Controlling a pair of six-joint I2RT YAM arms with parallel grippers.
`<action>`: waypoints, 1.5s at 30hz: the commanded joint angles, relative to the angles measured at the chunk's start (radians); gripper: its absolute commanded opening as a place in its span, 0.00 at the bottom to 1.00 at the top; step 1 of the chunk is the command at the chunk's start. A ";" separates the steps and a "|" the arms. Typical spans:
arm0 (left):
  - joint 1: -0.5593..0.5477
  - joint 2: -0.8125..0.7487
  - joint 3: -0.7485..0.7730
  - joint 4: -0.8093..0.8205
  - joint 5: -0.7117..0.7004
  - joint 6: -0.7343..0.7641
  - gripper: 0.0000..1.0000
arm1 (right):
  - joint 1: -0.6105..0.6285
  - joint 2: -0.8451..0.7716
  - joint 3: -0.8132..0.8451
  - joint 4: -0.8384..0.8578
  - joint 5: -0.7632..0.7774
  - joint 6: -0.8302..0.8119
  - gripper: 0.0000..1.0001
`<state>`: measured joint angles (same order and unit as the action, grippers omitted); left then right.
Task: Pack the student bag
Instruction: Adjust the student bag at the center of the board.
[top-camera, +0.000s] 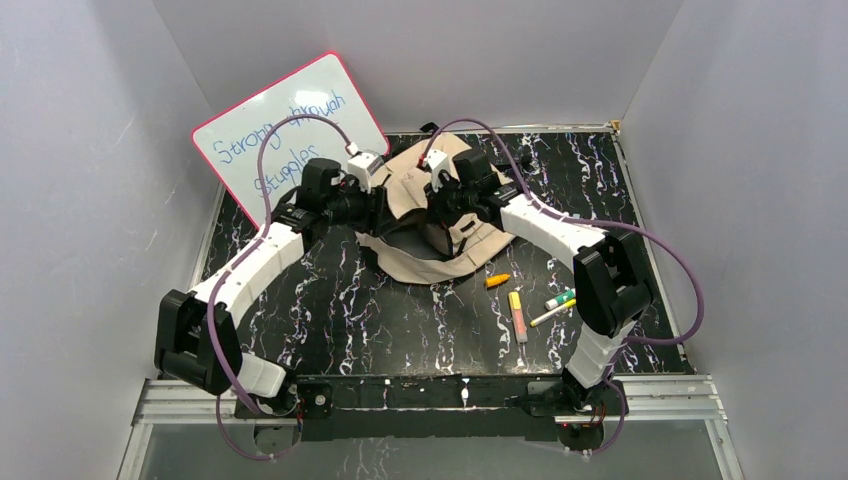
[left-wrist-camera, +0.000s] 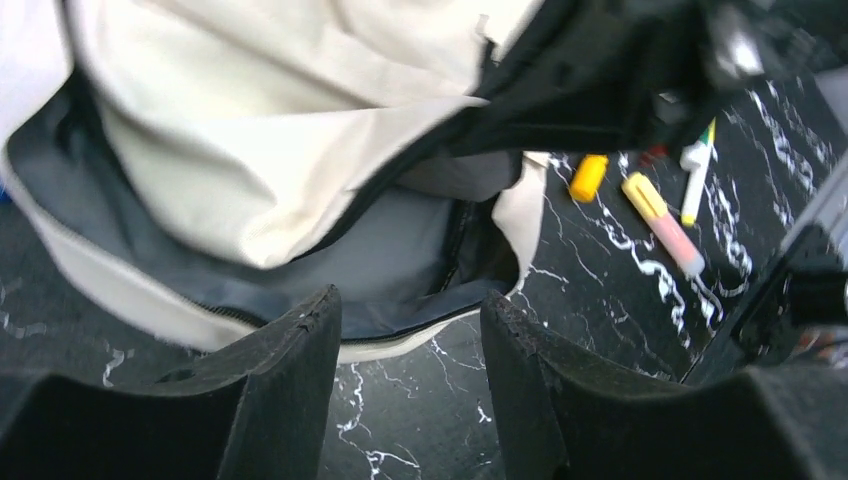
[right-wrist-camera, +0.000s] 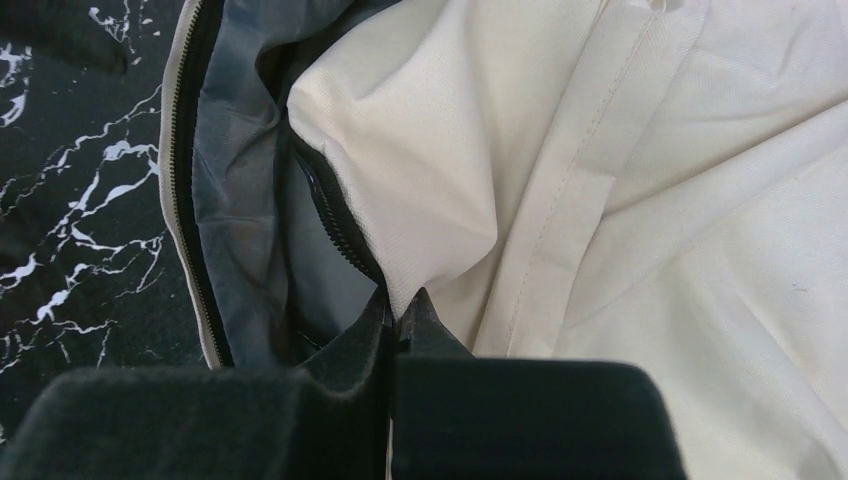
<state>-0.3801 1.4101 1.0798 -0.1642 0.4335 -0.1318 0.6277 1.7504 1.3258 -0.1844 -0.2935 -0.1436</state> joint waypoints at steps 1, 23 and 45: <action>-0.056 -0.050 -0.021 0.068 0.199 0.245 0.52 | -0.046 0.007 0.058 0.042 -0.143 0.075 0.00; -0.285 0.157 -0.029 -0.066 0.068 0.660 0.57 | -0.103 -0.012 0.007 0.055 -0.221 0.109 0.00; -0.316 0.142 -0.071 0.024 -0.057 0.697 0.28 | -0.105 -0.001 -0.004 0.066 -0.272 0.118 0.00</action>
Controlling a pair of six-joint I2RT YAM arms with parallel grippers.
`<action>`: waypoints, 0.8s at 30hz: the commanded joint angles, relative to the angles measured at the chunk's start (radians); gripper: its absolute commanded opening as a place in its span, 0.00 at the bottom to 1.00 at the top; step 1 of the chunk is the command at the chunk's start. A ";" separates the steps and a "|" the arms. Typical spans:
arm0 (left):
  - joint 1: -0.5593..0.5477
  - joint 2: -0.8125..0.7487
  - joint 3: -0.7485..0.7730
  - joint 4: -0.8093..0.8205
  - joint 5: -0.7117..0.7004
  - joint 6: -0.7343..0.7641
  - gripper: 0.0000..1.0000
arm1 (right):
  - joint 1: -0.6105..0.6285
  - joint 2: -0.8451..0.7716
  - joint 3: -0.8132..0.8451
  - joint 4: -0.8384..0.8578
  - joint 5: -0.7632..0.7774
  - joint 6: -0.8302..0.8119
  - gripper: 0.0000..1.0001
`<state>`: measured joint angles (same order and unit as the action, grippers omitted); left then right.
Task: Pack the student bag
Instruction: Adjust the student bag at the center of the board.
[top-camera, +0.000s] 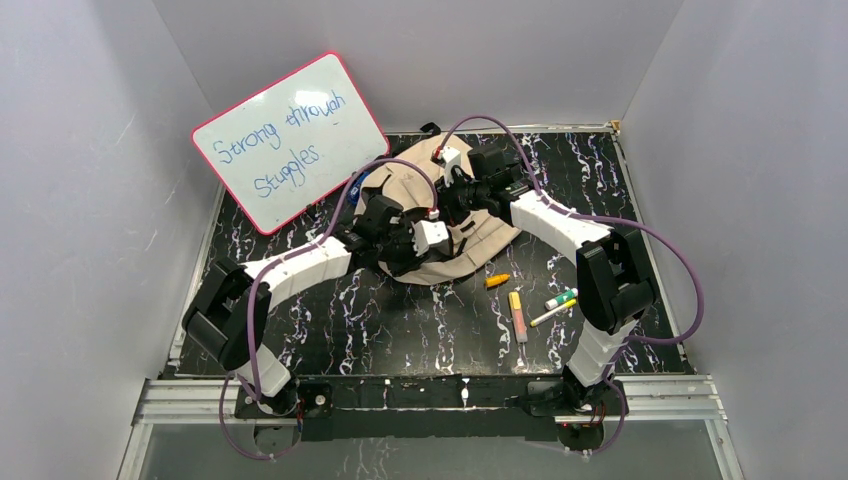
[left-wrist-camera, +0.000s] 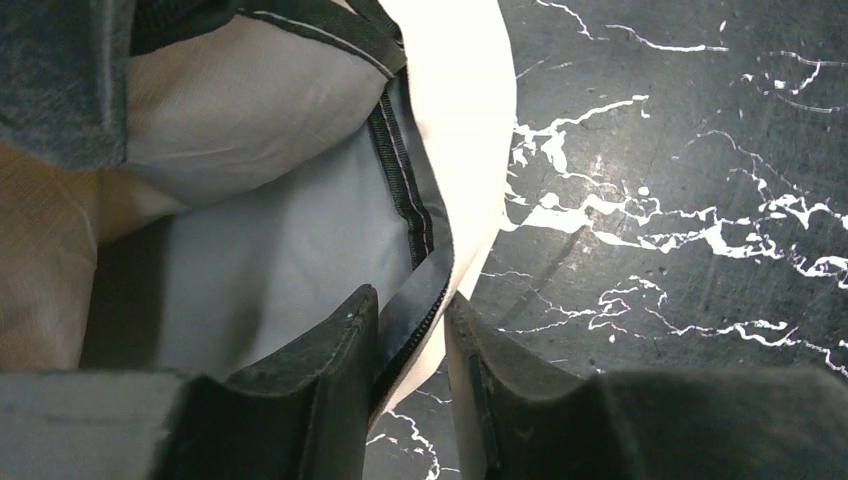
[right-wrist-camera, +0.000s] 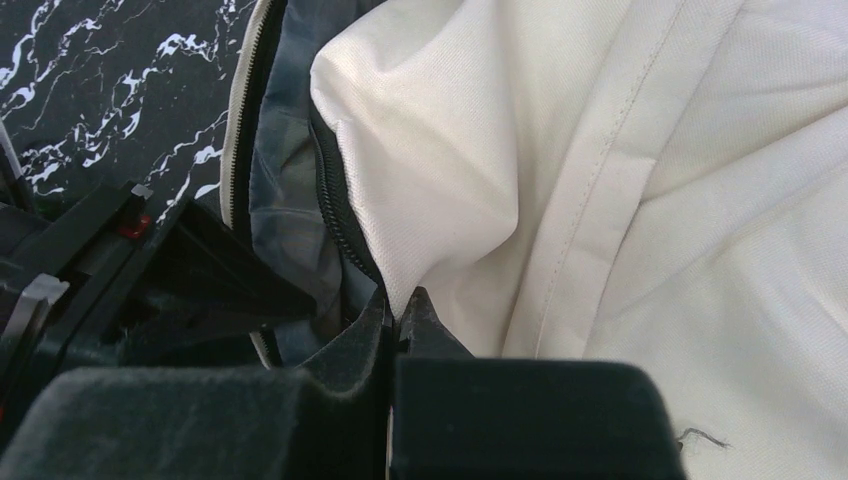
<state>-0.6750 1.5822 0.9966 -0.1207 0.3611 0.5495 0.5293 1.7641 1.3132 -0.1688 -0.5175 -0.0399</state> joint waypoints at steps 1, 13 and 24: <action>-0.025 -0.030 0.016 -0.034 0.016 0.016 0.23 | -0.006 -0.011 0.010 0.051 -0.062 0.018 0.00; -0.042 -0.073 0.053 -0.153 0.035 0.023 0.00 | -0.006 -0.002 -0.043 0.119 -0.174 0.101 0.00; -0.042 -0.114 0.052 -0.158 0.000 0.018 0.00 | -0.003 0.016 -0.129 0.231 -0.301 0.201 0.00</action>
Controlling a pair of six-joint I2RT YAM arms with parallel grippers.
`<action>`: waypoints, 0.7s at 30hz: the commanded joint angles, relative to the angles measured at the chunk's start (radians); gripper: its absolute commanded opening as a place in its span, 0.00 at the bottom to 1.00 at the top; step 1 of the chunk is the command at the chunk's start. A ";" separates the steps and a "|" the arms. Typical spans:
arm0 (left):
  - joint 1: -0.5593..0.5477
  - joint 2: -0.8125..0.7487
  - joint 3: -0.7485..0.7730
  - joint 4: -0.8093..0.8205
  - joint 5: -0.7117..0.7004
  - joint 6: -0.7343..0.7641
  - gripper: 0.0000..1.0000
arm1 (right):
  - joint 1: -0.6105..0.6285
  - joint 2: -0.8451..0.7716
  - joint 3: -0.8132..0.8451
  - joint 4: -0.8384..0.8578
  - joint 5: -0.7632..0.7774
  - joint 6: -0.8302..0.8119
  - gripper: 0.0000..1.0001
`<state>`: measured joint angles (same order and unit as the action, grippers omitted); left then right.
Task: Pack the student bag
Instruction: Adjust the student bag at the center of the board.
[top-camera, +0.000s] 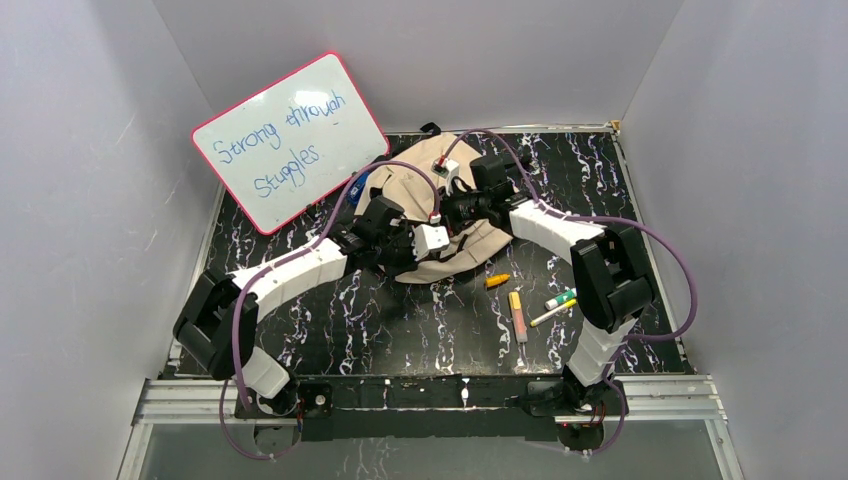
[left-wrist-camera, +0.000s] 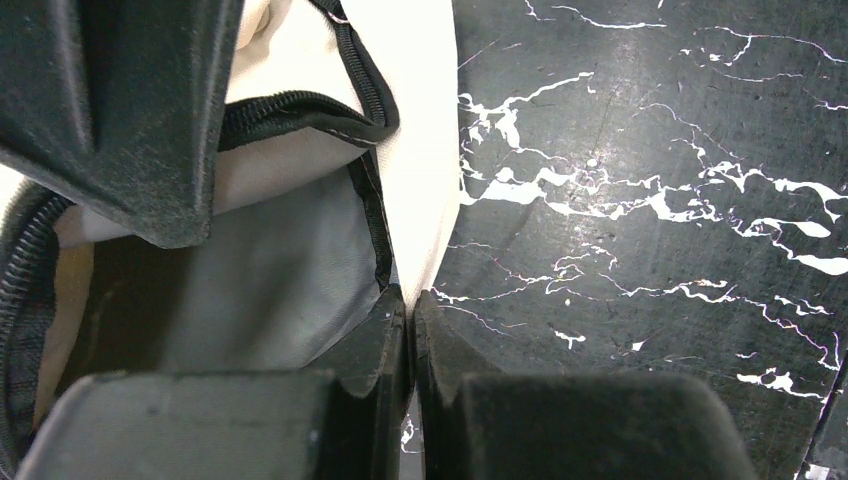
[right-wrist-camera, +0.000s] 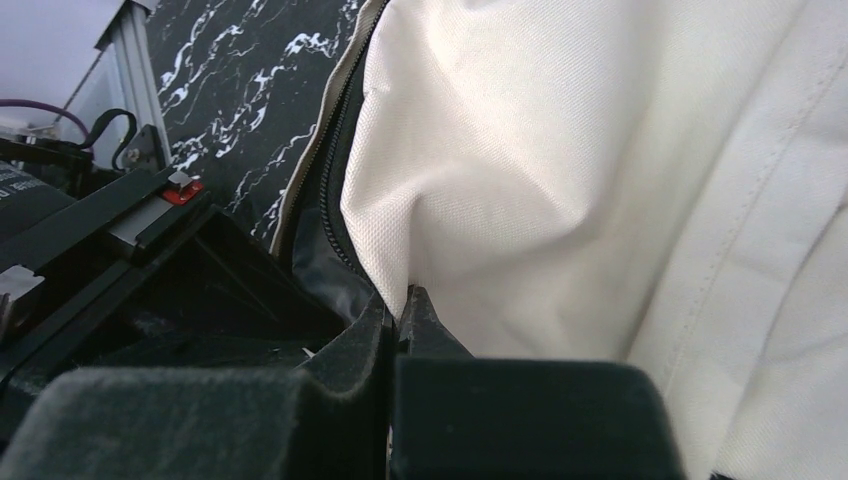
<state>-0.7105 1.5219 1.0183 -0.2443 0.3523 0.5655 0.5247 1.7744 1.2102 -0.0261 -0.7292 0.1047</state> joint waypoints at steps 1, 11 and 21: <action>-0.006 -0.054 0.031 -0.035 0.011 0.001 0.00 | 0.004 0.009 -0.030 0.098 -0.098 0.064 0.00; -0.007 -0.062 0.032 -0.035 0.009 -0.001 0.01 | 0.047 0.067 -0.016 0.137 -0.156 0.103 0.11; -0.007 -0.077 0.017 -0.036 -0.003 -0.006 0.02 | 0.049 0.068 -0.047 0.257 -0.221 0.183 0.35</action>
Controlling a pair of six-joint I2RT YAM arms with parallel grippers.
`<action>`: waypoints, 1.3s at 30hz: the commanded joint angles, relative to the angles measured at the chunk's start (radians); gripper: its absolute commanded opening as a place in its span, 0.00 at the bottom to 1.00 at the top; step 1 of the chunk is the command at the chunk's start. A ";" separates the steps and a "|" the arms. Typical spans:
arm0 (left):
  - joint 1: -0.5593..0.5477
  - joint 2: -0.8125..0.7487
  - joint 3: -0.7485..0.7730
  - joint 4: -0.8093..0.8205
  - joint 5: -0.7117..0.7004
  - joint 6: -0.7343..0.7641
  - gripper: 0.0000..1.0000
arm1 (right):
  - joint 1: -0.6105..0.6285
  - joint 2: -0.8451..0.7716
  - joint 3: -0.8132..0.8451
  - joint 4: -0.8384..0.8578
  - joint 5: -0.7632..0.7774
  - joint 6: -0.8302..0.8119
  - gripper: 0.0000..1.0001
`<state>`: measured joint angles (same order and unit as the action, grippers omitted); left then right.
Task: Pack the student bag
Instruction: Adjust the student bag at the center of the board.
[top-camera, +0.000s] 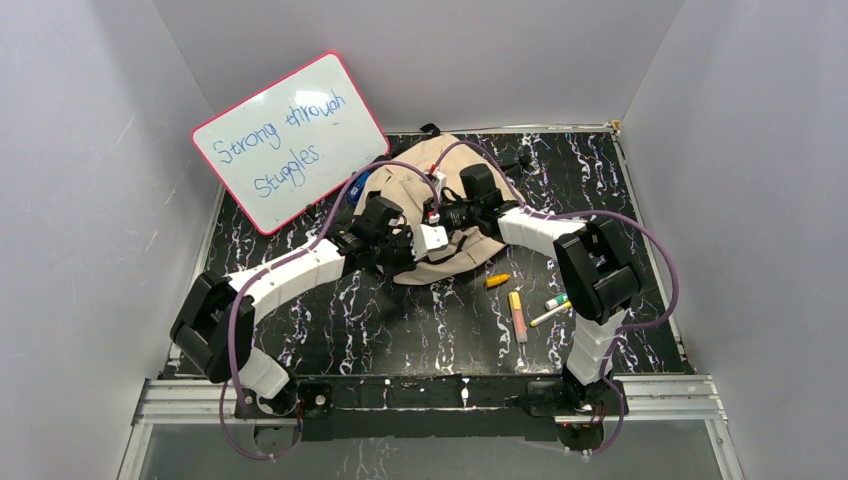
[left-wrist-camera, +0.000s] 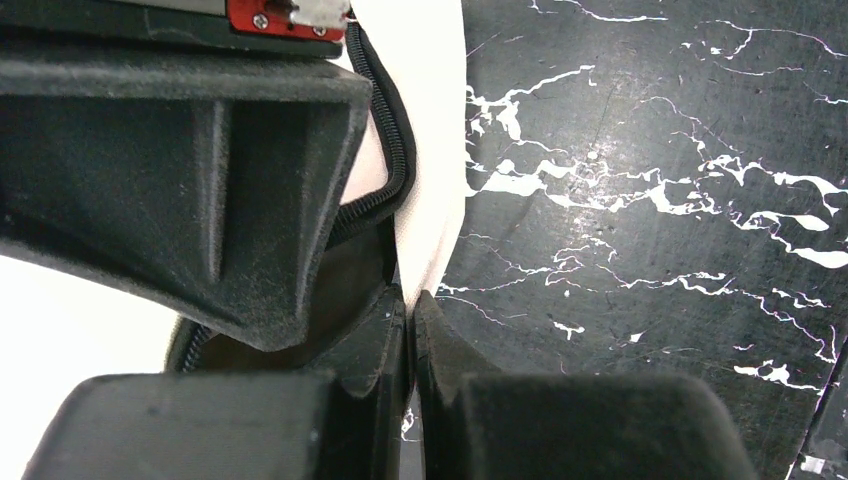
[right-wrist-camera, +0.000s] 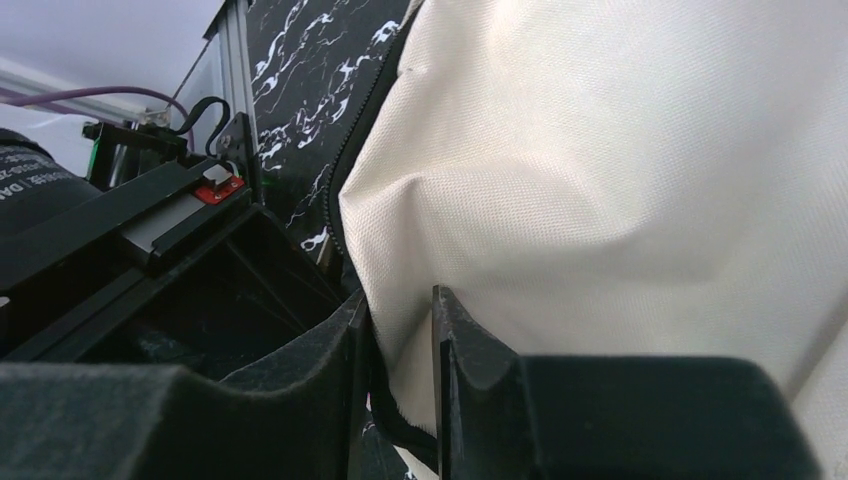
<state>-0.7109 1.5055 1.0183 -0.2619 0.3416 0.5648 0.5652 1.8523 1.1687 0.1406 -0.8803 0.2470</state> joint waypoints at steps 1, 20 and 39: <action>-0.007 -0.063 0.015 -0.019 0.004 -0.006 0.02 | 0.008 -0.014 -0.006 0.095 -0.071 0.042 0.38; -0.007 -0.066 -0.001 -0.027 0.002 -0.008 0.03 | -0.001 -0.194 -0.023 -0.033 0.261 -0.064 0.54; -0.006 -0.067 0.003 -0.038 0.004 -0.007 0.03 | -0.033 -0.147 -0.006 -0.029 0.197 -0.036 0.05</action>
<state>-0.7109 1.4818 1.0142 -0.2699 0.3256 0.5610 0.5320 1.6585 1.1122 0.0784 -0.6121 0.1959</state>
